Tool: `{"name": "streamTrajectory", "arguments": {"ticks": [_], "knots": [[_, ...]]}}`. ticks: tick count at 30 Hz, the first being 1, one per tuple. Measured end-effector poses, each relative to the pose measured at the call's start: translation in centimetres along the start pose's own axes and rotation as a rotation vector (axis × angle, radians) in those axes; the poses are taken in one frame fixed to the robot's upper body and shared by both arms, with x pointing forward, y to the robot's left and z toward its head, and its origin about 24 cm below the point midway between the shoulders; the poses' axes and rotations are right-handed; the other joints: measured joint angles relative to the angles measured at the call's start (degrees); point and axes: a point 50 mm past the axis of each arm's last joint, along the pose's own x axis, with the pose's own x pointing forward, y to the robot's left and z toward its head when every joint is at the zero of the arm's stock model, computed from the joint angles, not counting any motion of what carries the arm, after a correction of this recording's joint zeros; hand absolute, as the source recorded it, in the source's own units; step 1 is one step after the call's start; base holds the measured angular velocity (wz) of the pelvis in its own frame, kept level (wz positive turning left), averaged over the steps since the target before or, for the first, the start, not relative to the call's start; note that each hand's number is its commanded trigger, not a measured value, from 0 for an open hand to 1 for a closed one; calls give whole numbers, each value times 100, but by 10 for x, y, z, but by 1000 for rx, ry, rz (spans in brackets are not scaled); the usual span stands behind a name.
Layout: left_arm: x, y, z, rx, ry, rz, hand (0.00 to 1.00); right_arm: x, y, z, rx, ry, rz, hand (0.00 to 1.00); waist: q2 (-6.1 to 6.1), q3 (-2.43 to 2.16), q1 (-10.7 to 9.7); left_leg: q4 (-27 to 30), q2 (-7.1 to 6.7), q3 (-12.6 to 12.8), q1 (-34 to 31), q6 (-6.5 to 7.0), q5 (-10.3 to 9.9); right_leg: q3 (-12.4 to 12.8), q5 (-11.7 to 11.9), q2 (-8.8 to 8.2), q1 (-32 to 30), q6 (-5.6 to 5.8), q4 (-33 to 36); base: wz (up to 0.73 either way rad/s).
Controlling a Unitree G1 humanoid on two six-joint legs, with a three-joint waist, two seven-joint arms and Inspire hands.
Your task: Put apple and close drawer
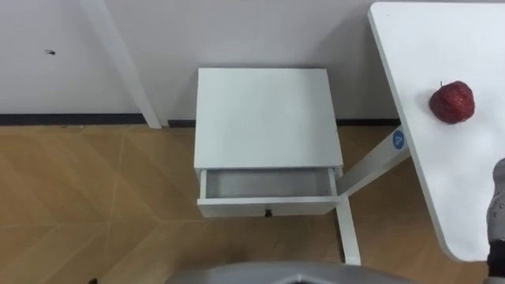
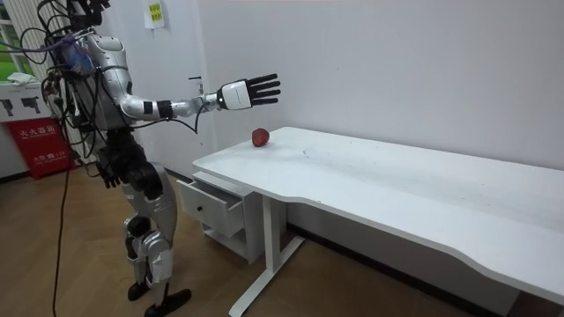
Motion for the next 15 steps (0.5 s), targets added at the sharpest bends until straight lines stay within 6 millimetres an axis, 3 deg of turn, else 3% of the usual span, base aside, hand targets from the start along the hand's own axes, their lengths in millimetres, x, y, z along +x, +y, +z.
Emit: {"name": "streamTrajectory", "arguments": {"ticks": [15], "knots": [[-2,4,-12,18,48,-2,0,-5,-10,-52,-52,285,149,0,-63,-10,55,6,3,-1,22,0,0,2,0,1,16,0,-1,0]]}}
